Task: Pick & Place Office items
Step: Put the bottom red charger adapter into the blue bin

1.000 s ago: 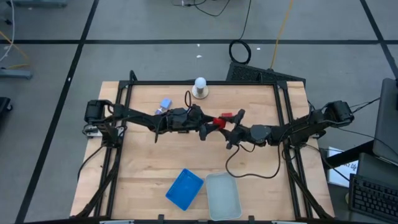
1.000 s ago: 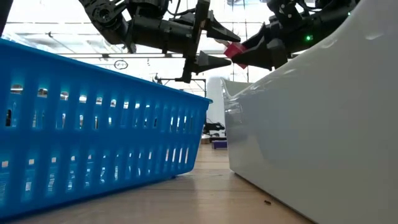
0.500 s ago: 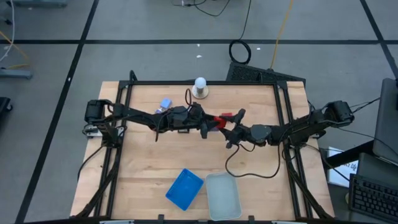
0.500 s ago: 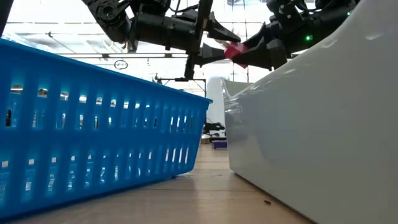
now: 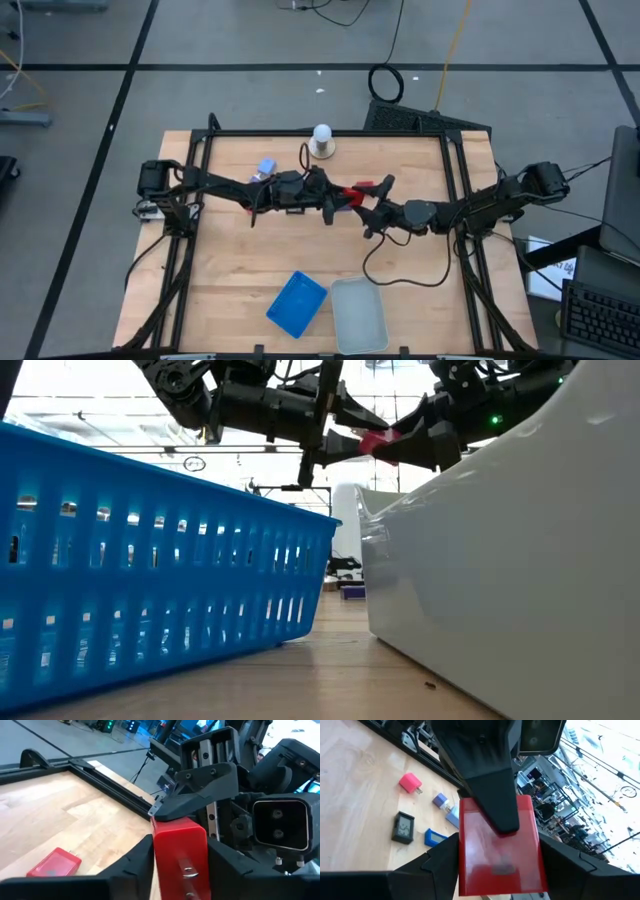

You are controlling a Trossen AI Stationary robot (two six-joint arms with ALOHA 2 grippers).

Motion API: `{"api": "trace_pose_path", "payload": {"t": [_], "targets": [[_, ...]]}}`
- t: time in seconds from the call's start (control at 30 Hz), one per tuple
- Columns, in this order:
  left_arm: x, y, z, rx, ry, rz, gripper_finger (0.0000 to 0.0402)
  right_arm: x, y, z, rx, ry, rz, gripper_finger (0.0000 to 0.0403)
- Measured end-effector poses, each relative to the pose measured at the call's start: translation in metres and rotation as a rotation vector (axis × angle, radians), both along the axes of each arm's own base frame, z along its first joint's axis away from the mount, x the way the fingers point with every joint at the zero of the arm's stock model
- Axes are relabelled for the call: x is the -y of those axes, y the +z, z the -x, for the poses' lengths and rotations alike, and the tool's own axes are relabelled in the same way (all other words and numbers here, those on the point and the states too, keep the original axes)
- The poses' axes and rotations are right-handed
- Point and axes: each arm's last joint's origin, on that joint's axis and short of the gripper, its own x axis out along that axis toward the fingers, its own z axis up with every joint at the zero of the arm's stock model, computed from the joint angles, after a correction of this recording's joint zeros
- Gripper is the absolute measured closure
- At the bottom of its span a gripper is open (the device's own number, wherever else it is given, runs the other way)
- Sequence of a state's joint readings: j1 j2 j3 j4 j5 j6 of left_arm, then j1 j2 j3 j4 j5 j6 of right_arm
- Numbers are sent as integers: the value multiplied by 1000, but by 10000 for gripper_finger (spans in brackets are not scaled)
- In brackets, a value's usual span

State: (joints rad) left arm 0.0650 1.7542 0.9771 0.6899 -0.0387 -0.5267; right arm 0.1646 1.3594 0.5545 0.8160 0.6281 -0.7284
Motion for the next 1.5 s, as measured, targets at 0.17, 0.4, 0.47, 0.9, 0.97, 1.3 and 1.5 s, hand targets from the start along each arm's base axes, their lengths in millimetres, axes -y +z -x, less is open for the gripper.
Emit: {"api": "trace_pose_path", "payload": {"t": [0.17, 0.4, 0.47, 0.9, 0.97, 1.3, 1.5], "targets": [[-2, 0, 0, 1, -38, -9, 280, 0, 0, 0, -2, -5, 6, 176], [-10, 4, 2, 18, -104, -51, 280, -1, 1, 1, 19, -38, -17, 165], [-12, 7, 3, 27, -111, -71, 280, -2, 2, 1, 33, -58, -33, 163], [-21, 46, 24, 74, -31, -229, 280, -2, 0, 2, 137, -55, -225, 142], [-23, 53, 27, 93, 2, -245, 280, -4, -2, 1, 131, -27, -246, 138], [-8, 65, 38, 101, -112, -361, 280, -4, 6, 4, 195, -6, -334, 145], [9, 63, 55, 96, -182, -403, 280, -4, 10, 17, 234, 136, -452, 149]]}}
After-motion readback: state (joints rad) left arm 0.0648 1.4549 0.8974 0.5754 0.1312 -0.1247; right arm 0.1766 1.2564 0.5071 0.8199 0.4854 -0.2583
